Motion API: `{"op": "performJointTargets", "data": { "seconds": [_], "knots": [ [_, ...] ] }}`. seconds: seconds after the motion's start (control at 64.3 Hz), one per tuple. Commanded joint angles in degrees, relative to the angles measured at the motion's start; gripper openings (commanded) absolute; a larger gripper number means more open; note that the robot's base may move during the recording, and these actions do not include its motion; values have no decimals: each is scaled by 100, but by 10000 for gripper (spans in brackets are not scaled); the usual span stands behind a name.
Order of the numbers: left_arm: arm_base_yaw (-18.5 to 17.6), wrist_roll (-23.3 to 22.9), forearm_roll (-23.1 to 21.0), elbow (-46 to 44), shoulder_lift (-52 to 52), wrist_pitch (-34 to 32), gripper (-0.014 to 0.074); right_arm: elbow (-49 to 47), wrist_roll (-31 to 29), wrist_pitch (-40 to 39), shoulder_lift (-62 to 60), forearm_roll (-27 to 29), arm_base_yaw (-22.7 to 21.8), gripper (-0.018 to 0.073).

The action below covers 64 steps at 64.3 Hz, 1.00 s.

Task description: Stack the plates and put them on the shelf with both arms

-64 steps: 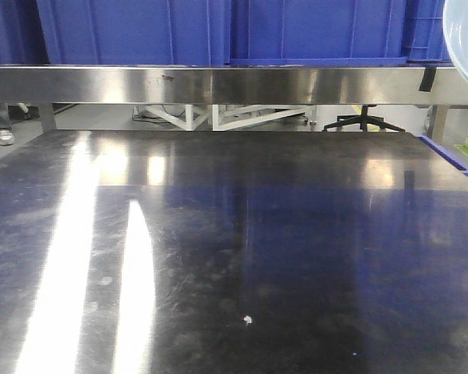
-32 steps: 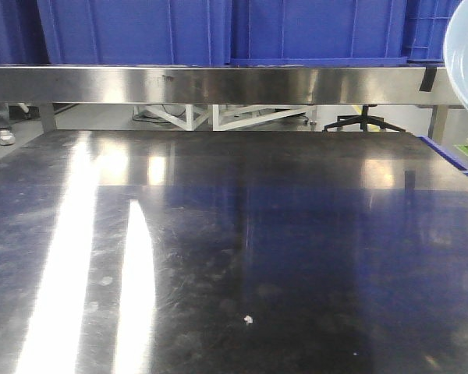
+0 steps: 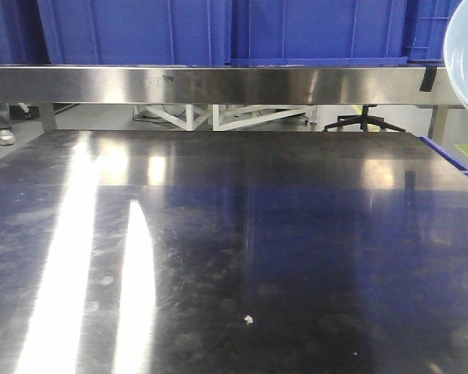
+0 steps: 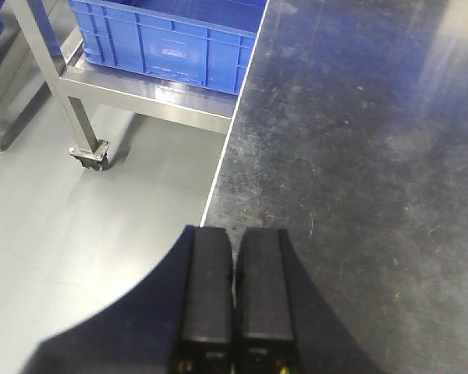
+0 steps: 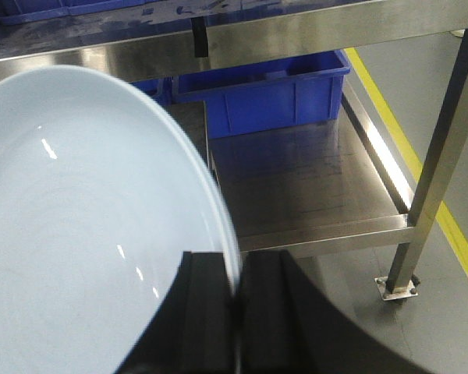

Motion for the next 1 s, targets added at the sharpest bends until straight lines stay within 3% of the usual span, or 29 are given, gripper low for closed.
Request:
{"op": "performJointTargets", "data": {
  "seconds": [0.0, 0.98],
  "knots": [
    [22, -51, 71, -159, 10, -333, 97, -170, -16, -518, 13, -23, -24, 51],
    [31, -51, 61, -159, 10, -333, 97, -170, -16, -518, 13, -23, -24, 51]
  ]
}}
